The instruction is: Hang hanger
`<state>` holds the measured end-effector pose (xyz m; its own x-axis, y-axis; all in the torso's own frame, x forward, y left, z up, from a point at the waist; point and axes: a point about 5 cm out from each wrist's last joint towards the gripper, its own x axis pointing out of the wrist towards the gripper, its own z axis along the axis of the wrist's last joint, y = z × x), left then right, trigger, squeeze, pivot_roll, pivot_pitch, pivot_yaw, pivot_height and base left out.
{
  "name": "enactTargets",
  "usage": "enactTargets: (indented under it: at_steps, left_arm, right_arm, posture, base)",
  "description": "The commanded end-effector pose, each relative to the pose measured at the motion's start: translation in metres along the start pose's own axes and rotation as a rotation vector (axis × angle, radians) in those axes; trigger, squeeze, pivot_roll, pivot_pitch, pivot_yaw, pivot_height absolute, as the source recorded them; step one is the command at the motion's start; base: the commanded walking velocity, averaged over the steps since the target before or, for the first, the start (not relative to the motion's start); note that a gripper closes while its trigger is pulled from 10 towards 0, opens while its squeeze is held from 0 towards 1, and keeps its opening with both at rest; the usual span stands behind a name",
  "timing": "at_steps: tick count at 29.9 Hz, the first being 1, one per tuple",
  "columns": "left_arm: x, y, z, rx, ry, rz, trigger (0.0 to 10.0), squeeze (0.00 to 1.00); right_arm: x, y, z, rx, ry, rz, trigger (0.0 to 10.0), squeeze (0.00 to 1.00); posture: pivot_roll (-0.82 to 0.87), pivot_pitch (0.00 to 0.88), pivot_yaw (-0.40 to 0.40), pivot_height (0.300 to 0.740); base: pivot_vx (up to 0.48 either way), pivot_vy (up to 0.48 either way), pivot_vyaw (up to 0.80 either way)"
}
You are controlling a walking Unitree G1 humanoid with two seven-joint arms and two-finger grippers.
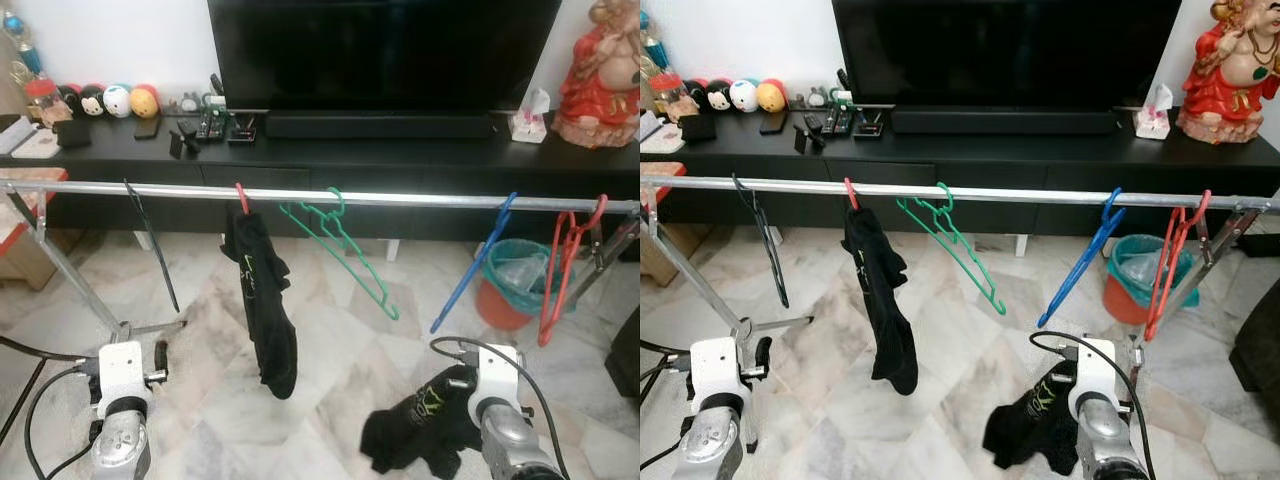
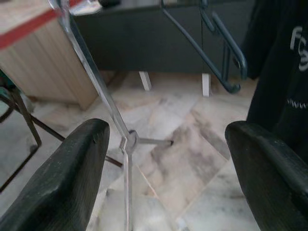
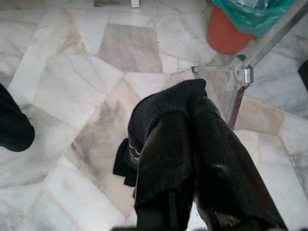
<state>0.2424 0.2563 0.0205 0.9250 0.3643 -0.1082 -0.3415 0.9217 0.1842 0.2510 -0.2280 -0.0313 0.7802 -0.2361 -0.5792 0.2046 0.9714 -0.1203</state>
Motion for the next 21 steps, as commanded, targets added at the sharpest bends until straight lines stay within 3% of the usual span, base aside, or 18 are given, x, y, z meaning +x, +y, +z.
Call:
enactTargets:
  at_steps: [1,7,8,11,14,21]
  left_arm:
    - [0.001,-0.001,0.012,-0.008,-0.069,0.019,10.0,0.00]
    - [0.002,-0.006,0.030,-0.037,-0.147,0.046,10.0,0.00]
    - [0.003,-0.010,0.035,-0.033,-0.162,0.032,10.0,0.00]
    - [0.006,-0.012,0.043,-0.039,-0.187,0.031,10.0,0.00]
    - [0.007,-0.011,0.045,-0.044,-0.189,0.037,10.0,0.00]
    - [0.012,-0.006,0.057,-0.059,-0.216,0.071,10.0,0.00]
  right_arm:
    - [0.002,0.003,0.010,-0.003,-0.031,0.015,10.0,0.00]
    - [0.001,0.005,0.001,-0.031,0.028,0.046,10.0,0.00]
    - [-0.002,0.006,-0.013,-0.080,0.106,0.063,10.0,0.00]
    - [-0.007,0.004,-0.031,-0.133,0.174,0.084,10.0,0.00]
    - [-0.011,0.001,-0.042,-0.138,0.212,0.083,10.0,0.00]
    - [-0.033,-0.005,-0.092,-0.230,0.431,0.123,10.0,0.00]
  posture:
    - [-0.03,0.000,0.008,0.740]
    - [-0.03,0.000,0.003,0.740]
    - [-0.03,0.000,0.001,0.740]
    - [-0.03,0.000,0.002,0.740]
    - [-0.03,0.000,0.002,0.740]
    - [-0.03,0.000,-0.001,0.740]
  base:
    - [0.000,0.000,0.00]
    - [0.000,0.000,0.00]
    - [0.000,0.000,0.00]
    - [0.000,0.000,0.00]
    - [0.000,0.000,0.00]
    - [0.000,0.000,0.00]
